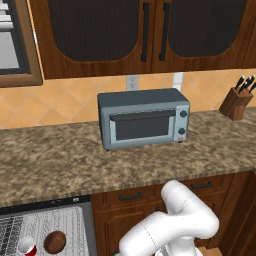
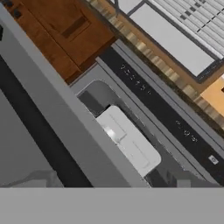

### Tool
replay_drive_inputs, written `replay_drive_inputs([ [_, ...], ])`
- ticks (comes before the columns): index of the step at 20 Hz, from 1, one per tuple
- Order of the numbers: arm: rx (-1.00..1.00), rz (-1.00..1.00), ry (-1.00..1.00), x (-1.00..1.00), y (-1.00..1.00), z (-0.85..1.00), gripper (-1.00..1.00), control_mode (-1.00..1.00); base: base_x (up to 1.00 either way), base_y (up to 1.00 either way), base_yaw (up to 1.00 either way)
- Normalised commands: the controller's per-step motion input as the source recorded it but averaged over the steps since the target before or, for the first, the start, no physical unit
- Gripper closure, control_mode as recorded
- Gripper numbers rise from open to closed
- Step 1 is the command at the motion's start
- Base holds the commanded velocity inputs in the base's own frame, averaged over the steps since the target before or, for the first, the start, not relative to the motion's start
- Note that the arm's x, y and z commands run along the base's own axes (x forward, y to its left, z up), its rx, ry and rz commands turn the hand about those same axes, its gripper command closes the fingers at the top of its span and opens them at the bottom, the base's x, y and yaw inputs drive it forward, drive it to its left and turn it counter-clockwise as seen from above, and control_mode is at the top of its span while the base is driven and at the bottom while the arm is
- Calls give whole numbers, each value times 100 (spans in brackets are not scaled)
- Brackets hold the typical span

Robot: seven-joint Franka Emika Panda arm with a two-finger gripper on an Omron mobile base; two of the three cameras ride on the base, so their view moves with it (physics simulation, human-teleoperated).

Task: Pick up the cup and bowl from the counter, place them in the dishwasher, and close the dishwasher door.

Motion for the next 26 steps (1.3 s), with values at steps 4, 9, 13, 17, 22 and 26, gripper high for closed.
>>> replay_drive_inputs([
  [4, -14, 0, -1, 1, 22, -91, -100, -100, 0, 0, 0],
  [9, -18, -3, -11, 12, 12, -66, -100, -100, 0, 0, 0],
  [13, -11, -8, -27, 11, -9, -33, -100, -100, 0, 0, 0],
  [17, -8, -14, -28, 13, -39, -18, -100, -100, 0, 0, 0],
  [22, -8, -16, -27, 12, -30, 0, -100, -100, 0, 0, 0],
  [26, -3, -17, -28, 19, -16, 3, -100, -100, 0, 0, 0],
])
